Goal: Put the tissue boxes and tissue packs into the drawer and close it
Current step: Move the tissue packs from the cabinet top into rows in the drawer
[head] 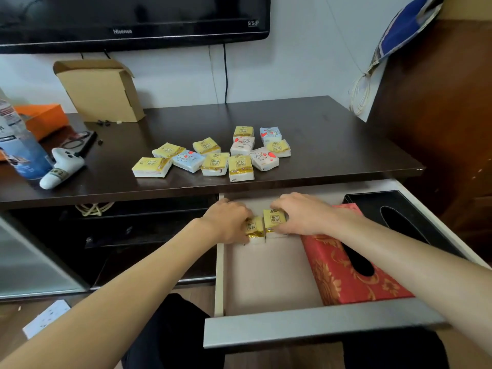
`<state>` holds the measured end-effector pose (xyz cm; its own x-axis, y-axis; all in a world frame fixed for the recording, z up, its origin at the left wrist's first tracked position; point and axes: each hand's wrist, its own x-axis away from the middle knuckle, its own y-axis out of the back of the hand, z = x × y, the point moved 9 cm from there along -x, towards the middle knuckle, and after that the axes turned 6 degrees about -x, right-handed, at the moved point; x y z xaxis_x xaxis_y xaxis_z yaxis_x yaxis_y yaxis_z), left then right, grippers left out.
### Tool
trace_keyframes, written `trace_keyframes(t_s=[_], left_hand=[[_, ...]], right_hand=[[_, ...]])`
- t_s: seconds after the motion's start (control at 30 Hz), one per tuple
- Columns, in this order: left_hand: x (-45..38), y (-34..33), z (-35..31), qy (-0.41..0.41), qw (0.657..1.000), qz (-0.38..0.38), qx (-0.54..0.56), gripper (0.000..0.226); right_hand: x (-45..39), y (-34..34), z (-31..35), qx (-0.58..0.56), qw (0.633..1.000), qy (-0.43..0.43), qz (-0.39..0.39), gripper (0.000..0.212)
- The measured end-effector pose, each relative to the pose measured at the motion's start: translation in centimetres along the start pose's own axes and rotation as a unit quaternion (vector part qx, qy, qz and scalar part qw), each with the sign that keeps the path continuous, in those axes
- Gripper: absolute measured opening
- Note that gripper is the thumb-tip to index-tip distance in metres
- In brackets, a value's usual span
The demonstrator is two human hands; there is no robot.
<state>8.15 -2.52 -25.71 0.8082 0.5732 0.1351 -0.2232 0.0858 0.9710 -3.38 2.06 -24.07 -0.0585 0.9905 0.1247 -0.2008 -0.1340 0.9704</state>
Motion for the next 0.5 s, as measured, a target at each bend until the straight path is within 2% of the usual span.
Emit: trace_keyframes(t_s=[0.1, 0.2, 0.3, 0.5], left_hand=[[-0.7, -0.2, 0.2, 0.008, 1.000, -0.005, 0.009, 0.046], [-1.1, -0.7, 0.3, 0.008, 1.000, -0.013, 0.015, 0.048], [-1.2, -1.0, 0.5, 0.008, 1.000, -0.018, 0.022, 0.053], [-0.6, 0.2, 0.2, 0.005, 0.998, -0.039, 0.049, 0.049]], right_hand=[[-0.4, -1.4, 0.5, 0.047, 0.999, -0.004, 0.024, 0.027], [-0.6, -1.7, 0.7, 0.082, 0.997, 0.010, -0.001, 0.026], [-0.7, -1.8, 0.4, 0.083, 0.996, 0.017, -0.023, 0.021], [-0.6, -1.2, 0.5, 0.038, 0.998, 0.011, -0.043, 0.028]])
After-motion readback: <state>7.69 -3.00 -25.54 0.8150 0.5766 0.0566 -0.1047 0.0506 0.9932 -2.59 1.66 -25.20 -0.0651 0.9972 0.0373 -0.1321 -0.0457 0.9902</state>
